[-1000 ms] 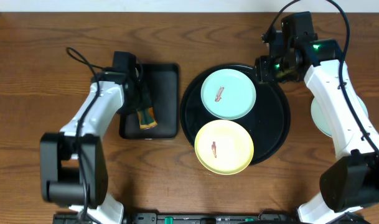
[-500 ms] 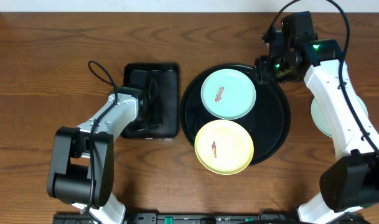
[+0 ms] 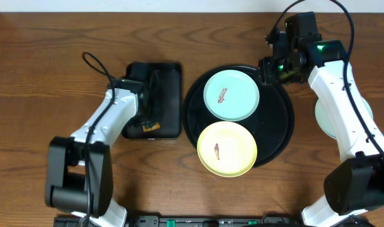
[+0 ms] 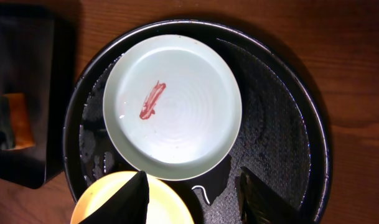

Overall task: Clean dirty plates on tray and stack at the side
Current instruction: 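Grasp the sponge on the black tray with the left gripper, then scrub the second green plate with the sponge in the left gripper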

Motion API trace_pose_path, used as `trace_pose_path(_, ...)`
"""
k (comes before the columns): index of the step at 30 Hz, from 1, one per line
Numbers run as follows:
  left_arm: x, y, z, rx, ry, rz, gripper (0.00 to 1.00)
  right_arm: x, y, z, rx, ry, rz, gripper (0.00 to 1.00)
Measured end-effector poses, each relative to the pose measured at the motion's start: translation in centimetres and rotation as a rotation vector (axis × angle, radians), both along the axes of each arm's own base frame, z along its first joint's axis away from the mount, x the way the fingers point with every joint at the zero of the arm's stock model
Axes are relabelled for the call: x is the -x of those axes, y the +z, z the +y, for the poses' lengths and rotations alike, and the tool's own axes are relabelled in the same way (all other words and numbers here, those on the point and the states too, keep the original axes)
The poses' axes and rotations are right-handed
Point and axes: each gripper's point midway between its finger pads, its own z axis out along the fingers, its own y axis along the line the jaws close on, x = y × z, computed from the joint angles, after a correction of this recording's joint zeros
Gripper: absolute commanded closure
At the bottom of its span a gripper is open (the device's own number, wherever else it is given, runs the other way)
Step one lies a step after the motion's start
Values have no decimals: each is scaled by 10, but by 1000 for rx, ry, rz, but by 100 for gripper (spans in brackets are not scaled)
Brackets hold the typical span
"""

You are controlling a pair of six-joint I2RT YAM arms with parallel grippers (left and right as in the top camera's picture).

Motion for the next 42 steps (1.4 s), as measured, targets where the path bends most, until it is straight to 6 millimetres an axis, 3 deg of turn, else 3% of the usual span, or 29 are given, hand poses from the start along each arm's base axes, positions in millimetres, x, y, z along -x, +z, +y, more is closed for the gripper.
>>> trace_pose_path(6,-13,-1,9,-51,27,-61,61,0,0,0,0,0,-1,55)
trace_pose_path(9,-12,-18,12,-69,39,-43,75,-1,0,0,0,0,-3,55)
trace_pose_path(11,-7,-33,14,-78,50,-5,92,-1,0,0,0,0,-3,55)
trace_pose_path(14,-5,-41,14,-83,46,13,92,-1,0,0,1,-1,-3,55)
trace_pose_path(20,1,-32,15,-96,10,54,93,-5,-1,-6,33,-14,-19,62)
trace_pose_path(23,0,-15,15,-100,-20,67,93,-9,-4,-7,46,-20,-23,64)
trace_pose_path(26,-27,23,6,-63,-43,-36,92,-15,-24,-8,62,-23,13,71)
trace_pose_path(28,-50,63,-8,8,-61,-157,93,-18,-54,-9,78,-22,79,73)
trace_pose_path(31,-69,97,-29,113,-93,-281,93,-17,-93,-13,95,-26,171,73)
trace_pose_path(37,-80,110,-78,220,-198,-369,93,-9,-147,-19,118,-33,308,75)
trace_pose_path(42,-83,119,-128,281,-305,-442,92,4,-170,-16,106,-23,398,94)
